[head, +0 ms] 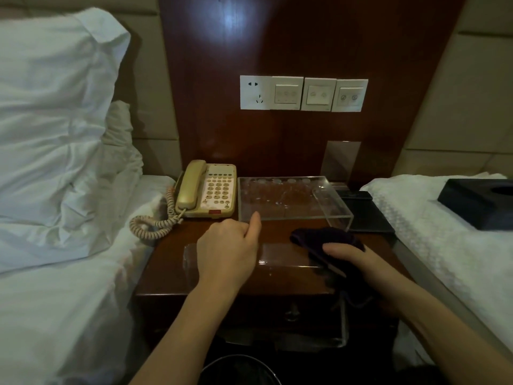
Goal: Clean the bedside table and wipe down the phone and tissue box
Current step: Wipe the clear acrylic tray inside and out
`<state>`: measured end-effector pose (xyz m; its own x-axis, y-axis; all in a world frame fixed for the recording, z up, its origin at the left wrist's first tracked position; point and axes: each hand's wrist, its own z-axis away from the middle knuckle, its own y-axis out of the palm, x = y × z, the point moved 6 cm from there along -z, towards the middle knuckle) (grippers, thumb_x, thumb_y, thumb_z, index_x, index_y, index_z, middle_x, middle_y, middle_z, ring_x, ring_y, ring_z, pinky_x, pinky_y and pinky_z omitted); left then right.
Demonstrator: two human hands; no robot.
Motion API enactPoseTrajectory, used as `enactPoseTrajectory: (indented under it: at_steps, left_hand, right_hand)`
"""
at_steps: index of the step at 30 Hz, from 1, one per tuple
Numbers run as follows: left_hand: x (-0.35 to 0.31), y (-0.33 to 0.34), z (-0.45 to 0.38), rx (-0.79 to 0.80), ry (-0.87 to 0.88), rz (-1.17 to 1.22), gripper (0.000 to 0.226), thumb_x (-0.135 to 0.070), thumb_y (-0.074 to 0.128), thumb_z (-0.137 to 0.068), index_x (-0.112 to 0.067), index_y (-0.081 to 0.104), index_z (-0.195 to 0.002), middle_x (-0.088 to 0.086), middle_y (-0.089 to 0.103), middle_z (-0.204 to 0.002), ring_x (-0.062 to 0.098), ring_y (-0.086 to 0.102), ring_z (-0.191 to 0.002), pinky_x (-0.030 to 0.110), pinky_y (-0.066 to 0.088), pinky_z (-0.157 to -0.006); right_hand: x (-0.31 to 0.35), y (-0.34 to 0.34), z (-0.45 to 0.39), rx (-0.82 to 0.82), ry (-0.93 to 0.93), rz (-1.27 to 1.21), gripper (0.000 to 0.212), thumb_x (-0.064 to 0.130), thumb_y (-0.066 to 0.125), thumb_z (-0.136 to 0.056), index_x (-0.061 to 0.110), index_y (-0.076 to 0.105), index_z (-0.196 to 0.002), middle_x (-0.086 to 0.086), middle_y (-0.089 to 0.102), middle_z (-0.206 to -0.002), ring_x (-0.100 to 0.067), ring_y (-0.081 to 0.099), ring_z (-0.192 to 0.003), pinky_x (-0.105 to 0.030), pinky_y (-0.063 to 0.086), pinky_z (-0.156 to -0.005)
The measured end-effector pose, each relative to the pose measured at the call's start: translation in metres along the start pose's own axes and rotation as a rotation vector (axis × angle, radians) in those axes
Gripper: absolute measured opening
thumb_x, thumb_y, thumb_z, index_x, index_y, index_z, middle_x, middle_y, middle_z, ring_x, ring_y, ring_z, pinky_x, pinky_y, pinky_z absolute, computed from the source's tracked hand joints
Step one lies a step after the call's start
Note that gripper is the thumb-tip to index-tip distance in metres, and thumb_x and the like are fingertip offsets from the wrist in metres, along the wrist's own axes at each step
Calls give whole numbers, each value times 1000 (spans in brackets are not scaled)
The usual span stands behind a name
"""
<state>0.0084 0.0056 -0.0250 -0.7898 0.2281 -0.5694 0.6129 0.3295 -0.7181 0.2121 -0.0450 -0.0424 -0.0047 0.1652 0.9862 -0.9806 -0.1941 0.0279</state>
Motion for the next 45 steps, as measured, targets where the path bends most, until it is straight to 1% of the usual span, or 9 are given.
enactPoseTrajectory:
  at_steps: [4, 7, 12, 16, 22, 29, 36, 42, 45]
  left_hand:
    - [-15, 6, 10, 6, 99, -73, 67, -49, 39, -105, -18, 48, -46, -3, 49, -46, 10, 48, -45, 28, 31, -49]
    - [-13, 9, 10, 3, 77, -93, 67, -48, 39, -105, -18, 49, -46, -4, 50, -46, 10, 48, -44, 25, 25, -46]
    - [1, 5, 0, -18, -33, 13, 67, -46, 41, -105, -12, 64, -52, 1, 61, -51, 14, 56, -50, 31, 39, -51]
    - [11, 2, -6, -61, -99, 38, 66, -45, 43, -104, -13, 64, -50, 0, 61, -52, 17, 58, -54, 33, 43, -56]
    - [31, -5, -18, -93, -189, 146, 64, -44, 46, -102, -12, 61, -50, 1, 59, -51, 21, 57, -53, 32, 30, -51]
    - [14, 23, -7, 97, -145, 195, 67, -42, 47, -104, -18, 44, -41, -10, 37, -33, 9, 41, -35, 29, 28, -51]
    - [58, 11, -23, -38, -381, 469, 58, -44, 55, -95, -19, 59, -43, -4, 51, -45, 23, 50, -51, 36, 39, -62]
    - [66, 27, -15, -46, -555, 592, 64, -40, 60, -96, -21, 56, -35, -2, 52, -47, 25, 49, -57, 37, 35, -66]
    - [58, 39, -9, 62, -598, 673, 52, -47, 56, -99, -16, 63, -57, 6, 60, -63, 27, 56, -68, 39, 39, -69]
  right_hand:
    - [26, -2, -10, 92, 44, 472, 33, 36, 84, -73, 14, 77, -96, -13, 74, -94, -26, 71, -86, -33, 53, -79]
    - [29, 3, -15, 114, 84, 612, 33, 38, 82, -72, 11, 76, -90, -8, 74, -87, -18, 70, -79, -30, 51, -78]
    - [15, 2, -9, -158, -39, 156, 28, 25, 77, -71, 26, 79, -98, -5, 77, -98, -23, 73, -87, -37, 57, -75]
    - [-16, 1, 0, -417, -93, -194, 49, 44, 79, -59, 21, 74, -102, -9, 76, -98, -31, 71, -90, -48, 57, -80]
    - [-32, -2, 15, -498, -137, -94, 34, 42, 66, -67, 11, 71, -77, -3, 67, -61, -14, 62, -51, -21, 47, -48]
    - [24, 1, 3, -311, -245, 78, 25, 38, 70, -71, 15, 77, -82, -11, 76, -82, -23, 73, -71, -26, 57, -62]
    - [10, -14, 12, -311, -201, 131, 24, 35, 69, -69, 20, 74, -88, 4, 76, -79, -6, 71, -68, -11, 50, -59]
    - [-1, -28, 5, -502, -207, -116, 49, 33, 78, -62, 13, 71, -107, -5, 77, -86, -23, 75, -75, -31, 57, -63]
    - [-1, -38, 0, -621, -221, -222, 38, 26, 83, -68, 14, 72, -102, -9, 77, -85, -30, 74, -77, -42, 58, -72]
